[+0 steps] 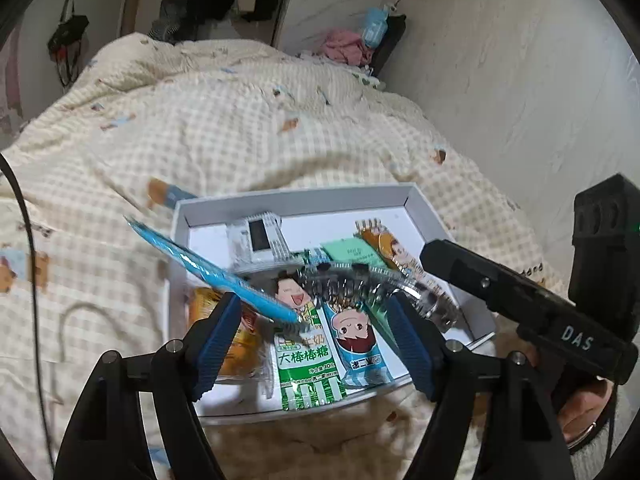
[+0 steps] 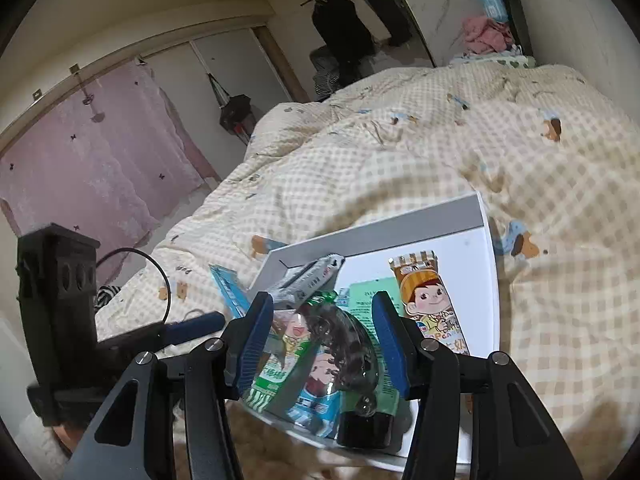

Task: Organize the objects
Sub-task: 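Open both grippers and withdraw them from the tray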

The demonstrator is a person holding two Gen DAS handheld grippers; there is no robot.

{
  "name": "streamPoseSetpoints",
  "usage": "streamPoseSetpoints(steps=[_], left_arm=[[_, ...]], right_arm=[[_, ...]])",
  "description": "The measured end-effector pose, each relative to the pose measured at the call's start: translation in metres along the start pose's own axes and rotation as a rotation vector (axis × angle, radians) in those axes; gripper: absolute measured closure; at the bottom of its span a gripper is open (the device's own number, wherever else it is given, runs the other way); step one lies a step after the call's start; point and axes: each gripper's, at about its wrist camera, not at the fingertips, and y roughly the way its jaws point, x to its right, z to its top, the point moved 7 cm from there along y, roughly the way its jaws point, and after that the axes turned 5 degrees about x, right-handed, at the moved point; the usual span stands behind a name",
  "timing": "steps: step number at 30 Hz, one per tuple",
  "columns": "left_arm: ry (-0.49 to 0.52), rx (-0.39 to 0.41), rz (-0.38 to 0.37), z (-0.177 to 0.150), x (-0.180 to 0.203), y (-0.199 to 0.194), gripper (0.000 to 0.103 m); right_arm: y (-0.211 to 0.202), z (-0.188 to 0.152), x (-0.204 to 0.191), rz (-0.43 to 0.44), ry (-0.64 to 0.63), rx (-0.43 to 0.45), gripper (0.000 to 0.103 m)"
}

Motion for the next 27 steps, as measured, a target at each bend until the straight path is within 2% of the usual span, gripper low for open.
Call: streamPoseSetpoints(steps=[5,8,11,12,15,18,20,22,24,27], left_arm=[[0.049,0.074,0.061,0.018,-0.004,-0.043,0.023],[0.093,0.138,0.104,0.029,-0.005,-0.079,0.021],[0.119,0.176,0.140,0.032,-0.005,-0.105,0.018],[0.124,0.178,0.148,0.031,-0.005,-0.111,0.018],[0.148,0.163,0.160,0.019,-0.004,-0.125,0.016],[0.158,0.152,0.139,-0.001,-0.003,-0.129,0.003],[0.145,0.182,0.113,-0.015,-0.007,-0.128,0.001],[0.115,0.194,0.110,-0.026,-0.014,-0.118,0.001],[0.088,0.137,0.134,-0.036,-0.021,-0.097,0.001],[0.081,0.043,0.185,-0.044,-0.029,-0.071,0.001]], right_arm=[[-0.030,0.018,-0.019,0.030,-0.058,0.058,0.049],[-0.053,0.028,-0.030,0.048,-0.106,0.096,0.035],[-0.077,0.034,-0.038,0.036,-0.160,0.131,0.035],[-0.082,0.034,-0.039,0.031,-0.168,0.137,0.035],[-0.100,0.033,-0.038,0.015,-0.176,0.152,0.020],[-0.109,0.028,-0.037,-0.009,-0.181,0.139,0.019],[-0.114,0.018,-0.037,-0.031,-0.185,0.110,0.003],[-0.119,0.005,-0.038,-0.014,-0.189,0.104,0.000],[-0.116,-0.007,-0.034,0.002,-0.182,0.097,0.000],[-0.098,-0.023,-0.025,-0.029,-0.185,0.063,0.000]])
